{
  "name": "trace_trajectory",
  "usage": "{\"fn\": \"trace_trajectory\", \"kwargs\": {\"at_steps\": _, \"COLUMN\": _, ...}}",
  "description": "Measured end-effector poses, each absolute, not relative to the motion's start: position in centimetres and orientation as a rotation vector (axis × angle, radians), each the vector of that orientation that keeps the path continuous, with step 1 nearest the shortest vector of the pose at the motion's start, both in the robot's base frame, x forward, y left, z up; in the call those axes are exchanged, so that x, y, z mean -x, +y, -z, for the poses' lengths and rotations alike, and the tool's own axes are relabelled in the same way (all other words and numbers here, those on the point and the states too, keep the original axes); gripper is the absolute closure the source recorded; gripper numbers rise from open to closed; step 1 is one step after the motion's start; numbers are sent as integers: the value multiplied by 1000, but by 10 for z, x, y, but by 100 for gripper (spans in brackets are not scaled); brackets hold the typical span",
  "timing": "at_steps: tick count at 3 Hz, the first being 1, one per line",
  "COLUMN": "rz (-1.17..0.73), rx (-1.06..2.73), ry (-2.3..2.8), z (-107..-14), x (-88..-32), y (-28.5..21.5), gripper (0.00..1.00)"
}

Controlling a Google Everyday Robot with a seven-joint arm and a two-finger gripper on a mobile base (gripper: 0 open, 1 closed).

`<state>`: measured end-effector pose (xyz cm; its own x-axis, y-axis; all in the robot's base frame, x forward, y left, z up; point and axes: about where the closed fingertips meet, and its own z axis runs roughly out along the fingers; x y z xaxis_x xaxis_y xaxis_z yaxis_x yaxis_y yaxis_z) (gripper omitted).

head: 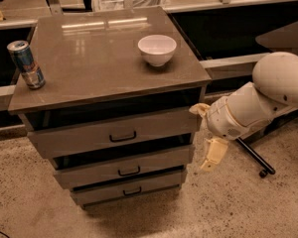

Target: Open middle drawer

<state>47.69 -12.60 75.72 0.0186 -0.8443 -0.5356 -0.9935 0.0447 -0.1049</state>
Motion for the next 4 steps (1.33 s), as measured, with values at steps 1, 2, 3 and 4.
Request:
{"fn": "trace_trajectory", "kwargs": {"at_steps": 1, "rz": -525, "rx": 1878, "ry": 1776, "z": -721, "x": -478, "y": -103, "gripper": 0}}
{"fn": "trace_trajectory", "kwargs": {"at_steps": 2, "rz": -586, "rx": 1909, "ry": 1686, "z": -653, "x": -464, "y": -88, "gripper": 0}}
{"fn": "trace_trajectory", "kwargs": {"at_steps": 3, "rz": -570, "rx": 1850, "ry": 1616, "z": -590, "x": -465, "y": -78, "gripper": 0}}
{"fn": "trace_trajectory", "kwargs": {"at_steps": 4, "rz": -555, "rx": 1854, "ry": 1621, "z": -581, "x": -468, "y": -79, "gripper": 0}}
